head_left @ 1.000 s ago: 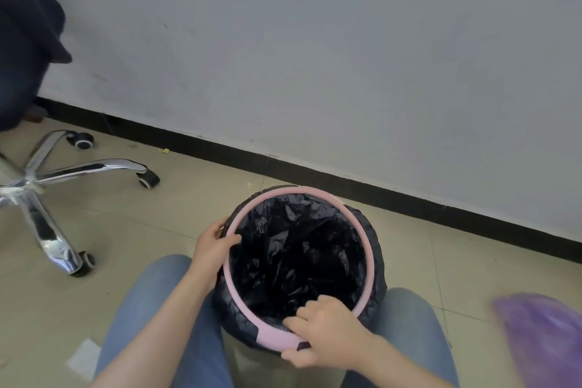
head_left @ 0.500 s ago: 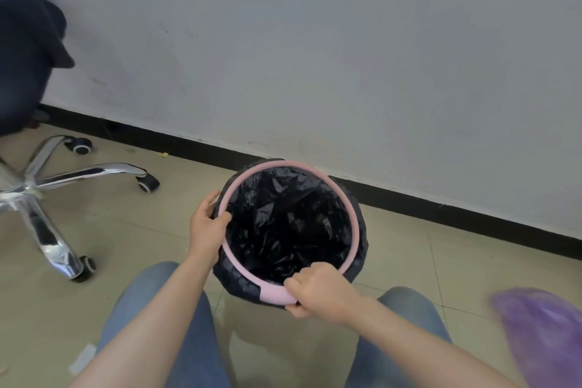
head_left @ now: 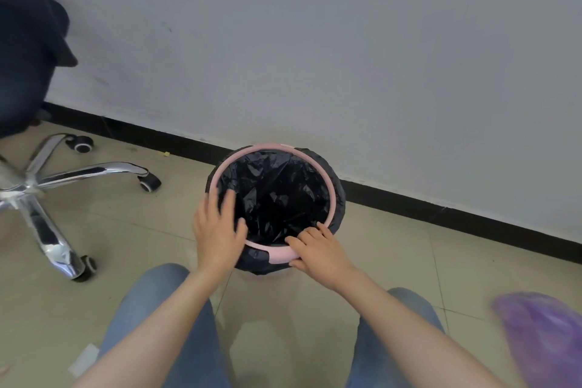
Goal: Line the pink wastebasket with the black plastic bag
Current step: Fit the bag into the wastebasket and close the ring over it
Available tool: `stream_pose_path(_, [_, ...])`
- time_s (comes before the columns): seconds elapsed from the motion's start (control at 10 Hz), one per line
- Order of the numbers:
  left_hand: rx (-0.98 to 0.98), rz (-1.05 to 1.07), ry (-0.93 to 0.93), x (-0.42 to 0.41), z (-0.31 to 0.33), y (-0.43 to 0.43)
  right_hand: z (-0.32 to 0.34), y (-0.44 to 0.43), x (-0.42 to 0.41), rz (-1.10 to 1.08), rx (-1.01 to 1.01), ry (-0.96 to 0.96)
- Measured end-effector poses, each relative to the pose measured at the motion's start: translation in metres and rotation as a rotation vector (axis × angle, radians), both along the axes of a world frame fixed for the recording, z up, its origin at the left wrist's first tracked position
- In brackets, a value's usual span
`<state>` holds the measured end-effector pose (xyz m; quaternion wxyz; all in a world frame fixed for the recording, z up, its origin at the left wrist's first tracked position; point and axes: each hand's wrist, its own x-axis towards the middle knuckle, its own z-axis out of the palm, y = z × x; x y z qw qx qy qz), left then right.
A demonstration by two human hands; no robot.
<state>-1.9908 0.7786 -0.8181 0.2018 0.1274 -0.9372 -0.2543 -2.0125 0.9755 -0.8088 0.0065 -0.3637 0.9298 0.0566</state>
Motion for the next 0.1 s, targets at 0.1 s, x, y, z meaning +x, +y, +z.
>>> stream_pose_path(0.1, [-0.309, -0.318, 0.098, 0.0177, -0.0175, 0.0168, 0.0056, -0.0086, 0.0017, -0.099, -0.024, -0.083])
